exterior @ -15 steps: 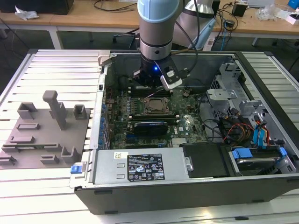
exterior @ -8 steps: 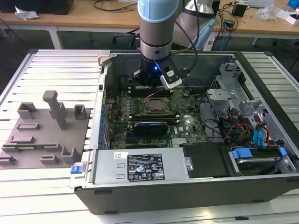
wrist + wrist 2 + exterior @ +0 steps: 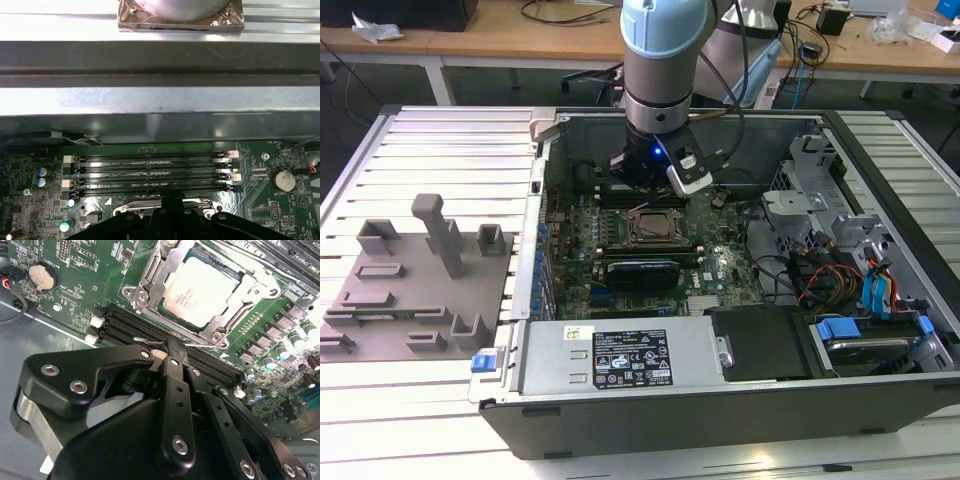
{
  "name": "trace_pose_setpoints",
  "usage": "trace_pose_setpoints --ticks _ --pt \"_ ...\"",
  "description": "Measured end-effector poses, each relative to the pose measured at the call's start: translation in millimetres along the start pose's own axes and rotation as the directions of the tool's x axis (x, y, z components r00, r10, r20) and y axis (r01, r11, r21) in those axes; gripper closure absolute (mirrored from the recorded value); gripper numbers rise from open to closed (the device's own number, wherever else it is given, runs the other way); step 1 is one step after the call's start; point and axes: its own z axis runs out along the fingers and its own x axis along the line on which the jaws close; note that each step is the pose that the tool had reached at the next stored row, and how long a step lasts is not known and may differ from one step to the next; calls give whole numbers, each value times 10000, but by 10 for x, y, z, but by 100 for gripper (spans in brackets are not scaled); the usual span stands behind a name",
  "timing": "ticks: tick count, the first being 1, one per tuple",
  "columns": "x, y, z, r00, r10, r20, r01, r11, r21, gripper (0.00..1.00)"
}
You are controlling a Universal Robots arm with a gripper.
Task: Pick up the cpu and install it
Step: 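Install the first cpu locking lever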
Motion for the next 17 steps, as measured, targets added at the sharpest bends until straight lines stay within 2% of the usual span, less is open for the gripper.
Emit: trace_pose_setpoints --ticks 1,2,4,5,6,7,10,13,17 --pt "5 0 1 10000 -12 47 12 10000 -1 89" --pt "20 -1 4 9997 -64 238 64 10000 -9 89" --pt "41 -2 4 9988 -121 475 122 9999 -14 89" --pt "66 -3 6 9971 -180 738 182 9998 -20 89" --pt "90 -4 7 9952 -230 953 233 9997 -22 89" --pt "108 -5 7 9940 -252 1060 256 9997 -24 89" --pt "147 -7 11 9919 -289 1233 294 9996 -25 89" --pt "173 -9 23 9889 -320 1451 327 9995 -26 89" --pt "180 -13 49 9881 20 1538 -20 10000 -3 89"
